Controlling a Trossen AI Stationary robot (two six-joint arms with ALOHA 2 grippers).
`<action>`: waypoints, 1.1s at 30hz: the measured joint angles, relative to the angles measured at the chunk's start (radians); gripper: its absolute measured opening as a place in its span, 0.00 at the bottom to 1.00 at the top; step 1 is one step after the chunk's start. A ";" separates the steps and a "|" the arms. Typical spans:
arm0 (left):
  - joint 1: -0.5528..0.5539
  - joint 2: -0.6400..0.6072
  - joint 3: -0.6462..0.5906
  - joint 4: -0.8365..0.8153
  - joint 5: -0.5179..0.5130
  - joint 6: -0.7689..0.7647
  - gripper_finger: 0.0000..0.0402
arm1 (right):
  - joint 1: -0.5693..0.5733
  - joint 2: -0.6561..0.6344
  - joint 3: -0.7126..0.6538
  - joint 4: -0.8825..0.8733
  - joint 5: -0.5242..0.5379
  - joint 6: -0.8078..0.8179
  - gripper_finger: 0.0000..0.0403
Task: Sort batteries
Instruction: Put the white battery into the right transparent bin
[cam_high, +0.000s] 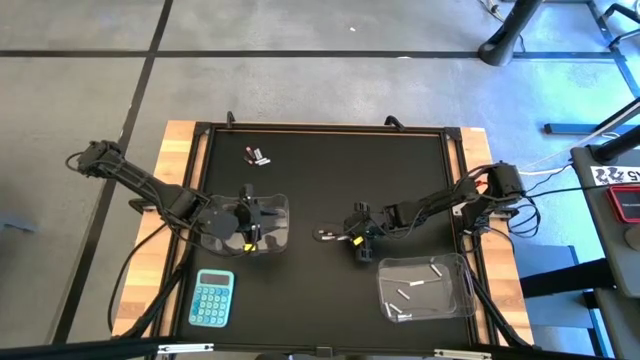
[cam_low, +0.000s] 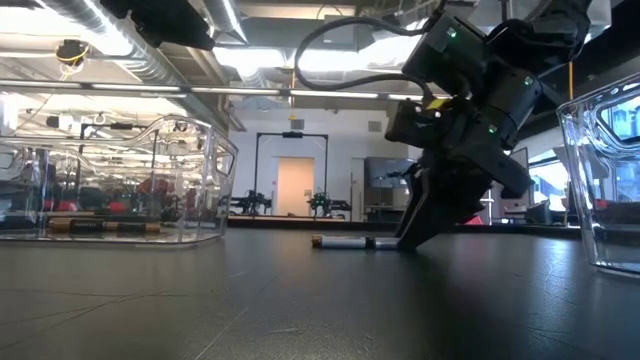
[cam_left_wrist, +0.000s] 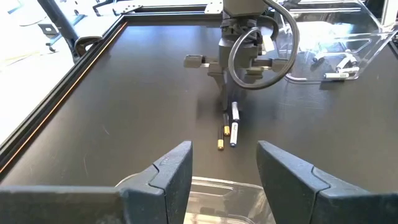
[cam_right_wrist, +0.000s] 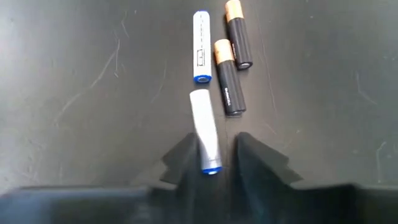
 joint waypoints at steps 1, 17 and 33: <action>0.000 0.000 0.000 0.000 0.000 0.000 0.42 | 0.000 0.000 0.000 -0.005 0.003 -0.005 0.24; 0.000 0.000 0.000 -0.007 0.000 0.000 0.42 | 0.020 -0.227 0.140 -0.390 0.044 -0.056 0.04; 0.010 0.031 0.000 0.051 -0.144 0.143 0.42 | 0.560 -0.420 0.270 -0.900 -0.110 0.904 0.04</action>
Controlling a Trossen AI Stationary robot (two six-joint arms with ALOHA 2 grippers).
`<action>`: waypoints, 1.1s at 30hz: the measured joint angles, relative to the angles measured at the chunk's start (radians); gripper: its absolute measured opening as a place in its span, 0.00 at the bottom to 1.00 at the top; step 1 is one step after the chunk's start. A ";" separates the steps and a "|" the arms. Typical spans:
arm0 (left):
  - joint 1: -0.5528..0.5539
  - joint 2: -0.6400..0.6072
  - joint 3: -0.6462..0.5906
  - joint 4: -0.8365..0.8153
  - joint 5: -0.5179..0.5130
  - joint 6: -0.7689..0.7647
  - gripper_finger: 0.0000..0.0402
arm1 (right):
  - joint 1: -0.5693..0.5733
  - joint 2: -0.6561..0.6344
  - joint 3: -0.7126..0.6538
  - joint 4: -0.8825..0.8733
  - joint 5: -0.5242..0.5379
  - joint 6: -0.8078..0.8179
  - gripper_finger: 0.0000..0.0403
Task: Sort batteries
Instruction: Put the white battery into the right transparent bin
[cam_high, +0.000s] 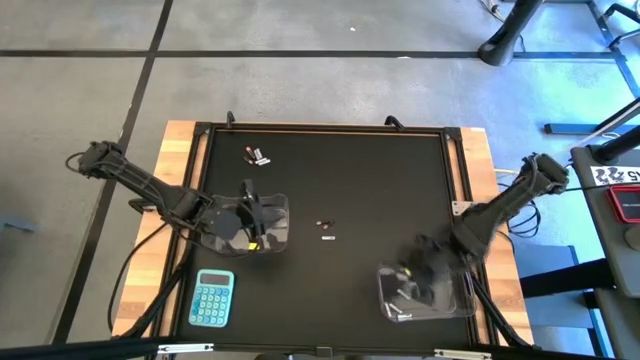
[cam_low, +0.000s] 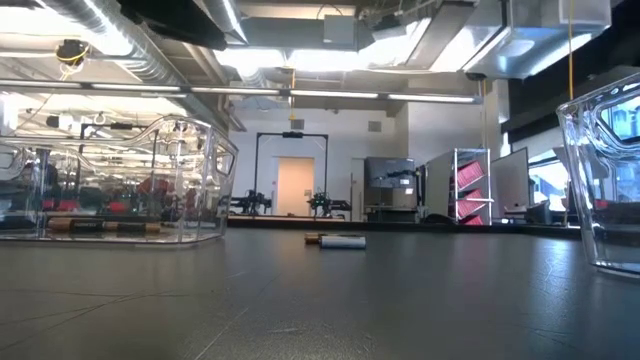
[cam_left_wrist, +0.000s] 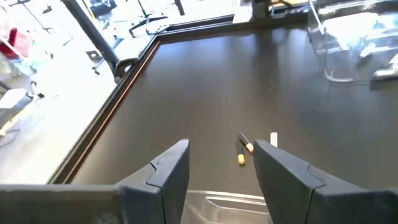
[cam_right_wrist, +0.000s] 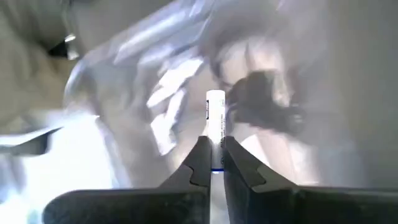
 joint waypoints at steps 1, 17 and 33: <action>0.003 0.006 0.000 0.006 0.000 0.020 0.42 | 0.041 0.000 -0.032 0.048 -0.001 0.083 0.04; 0.037 0.062 0.000 0.010 0.000 0.088 0.42 | 0.110 0.071 -0.290 0.279 0.006 0.719 0.05; 0.037 0.062 0.000 0.010 0.000 0.093 0.42 | 0.110 -0.010 -0.161 0.181 0.008 0.677 0.47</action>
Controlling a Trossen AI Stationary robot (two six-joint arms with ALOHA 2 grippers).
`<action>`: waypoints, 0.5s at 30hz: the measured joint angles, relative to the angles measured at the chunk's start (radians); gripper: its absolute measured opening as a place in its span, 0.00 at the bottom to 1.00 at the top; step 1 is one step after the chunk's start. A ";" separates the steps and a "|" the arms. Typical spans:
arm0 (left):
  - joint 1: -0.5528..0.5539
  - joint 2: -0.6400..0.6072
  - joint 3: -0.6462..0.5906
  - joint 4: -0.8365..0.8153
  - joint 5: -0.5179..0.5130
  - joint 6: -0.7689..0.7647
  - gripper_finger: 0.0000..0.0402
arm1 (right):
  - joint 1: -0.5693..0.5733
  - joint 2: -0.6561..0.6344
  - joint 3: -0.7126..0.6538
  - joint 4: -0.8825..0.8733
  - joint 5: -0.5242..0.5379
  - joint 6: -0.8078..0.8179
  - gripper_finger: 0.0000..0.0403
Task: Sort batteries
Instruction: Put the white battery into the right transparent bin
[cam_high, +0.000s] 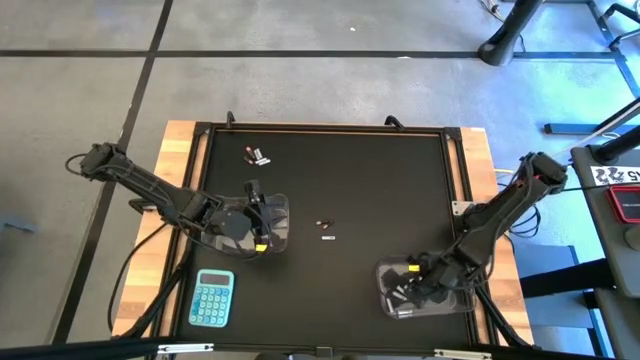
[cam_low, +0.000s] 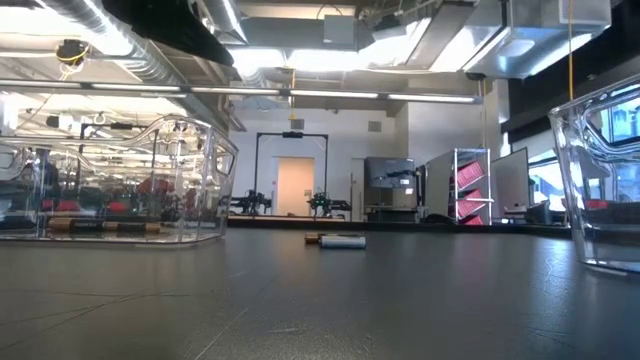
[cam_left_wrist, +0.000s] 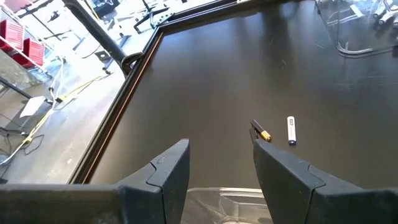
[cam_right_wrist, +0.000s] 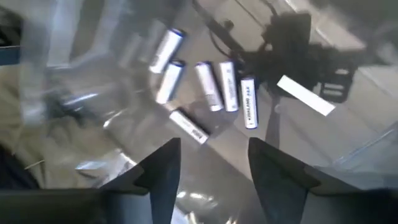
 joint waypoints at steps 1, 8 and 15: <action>0.000 0.000 0.000 0.000 0.000 0.000 0.42 | 0.000 -0.014 0.031 -0.041 0.015 -0.019 0.48; 0.000 0.000 0.000 0.000 0.000 -0.003 0.42 | -0.048 -0.069 0.221 -0.163 0.363 -0.478 0.47; 0.000 0.000 0.000 -0.008 0.001 -0.029 0.42 | -0.400 -0.013 0.154 0.027 0.377 -1.110 0.44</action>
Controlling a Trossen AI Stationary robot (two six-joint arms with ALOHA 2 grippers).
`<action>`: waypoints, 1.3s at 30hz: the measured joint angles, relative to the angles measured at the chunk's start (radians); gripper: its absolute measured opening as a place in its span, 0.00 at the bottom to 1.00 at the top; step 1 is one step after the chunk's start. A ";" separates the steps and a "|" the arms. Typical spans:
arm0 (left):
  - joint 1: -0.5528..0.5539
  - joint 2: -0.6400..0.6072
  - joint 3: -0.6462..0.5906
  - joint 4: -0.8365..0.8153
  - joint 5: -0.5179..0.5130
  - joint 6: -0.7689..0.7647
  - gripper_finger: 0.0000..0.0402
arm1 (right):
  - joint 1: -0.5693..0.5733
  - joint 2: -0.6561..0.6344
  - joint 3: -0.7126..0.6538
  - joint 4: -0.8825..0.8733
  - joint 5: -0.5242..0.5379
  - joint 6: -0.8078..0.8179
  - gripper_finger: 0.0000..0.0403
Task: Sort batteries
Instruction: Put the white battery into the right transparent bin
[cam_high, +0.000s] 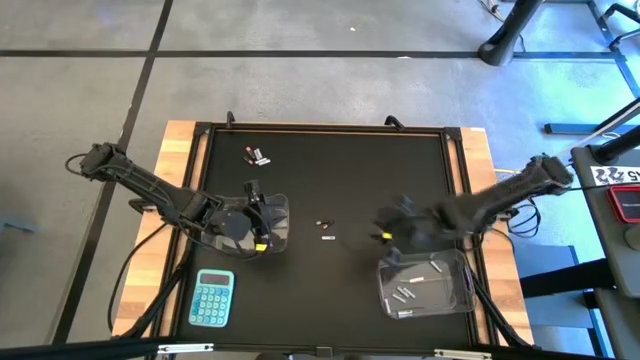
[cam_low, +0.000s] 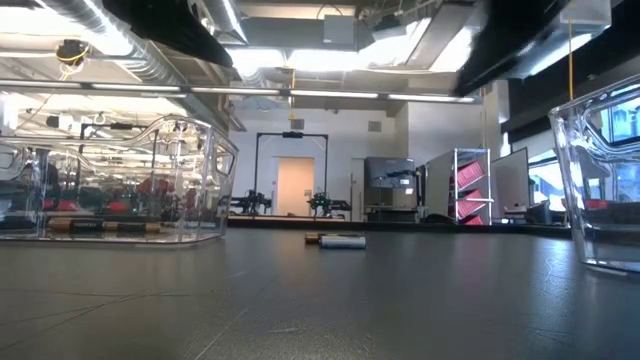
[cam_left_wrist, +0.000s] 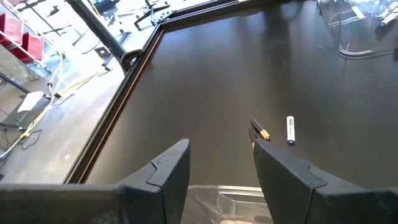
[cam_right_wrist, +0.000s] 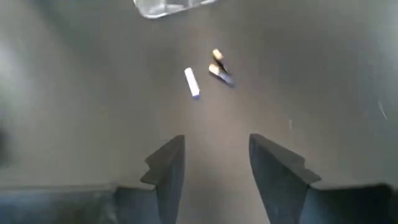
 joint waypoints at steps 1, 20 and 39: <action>0.000 0.000 0.000 0.000 0.000 -0.003 0.42 | -0.050 0.020 -0.031 0.098 -0.062 -0.113 0.44; -0.001 0.000 0.000 0.005 0.000 -0.036 0.42 | -0.228 0.622 -0.170 1.042 -0.336 -0.619 0.46; 0.000 0.000 0.000 0.002 0.000 -0.045 0.42 | -0.241 0.616 -0.173 1.032 -0.198 -0.443 0.40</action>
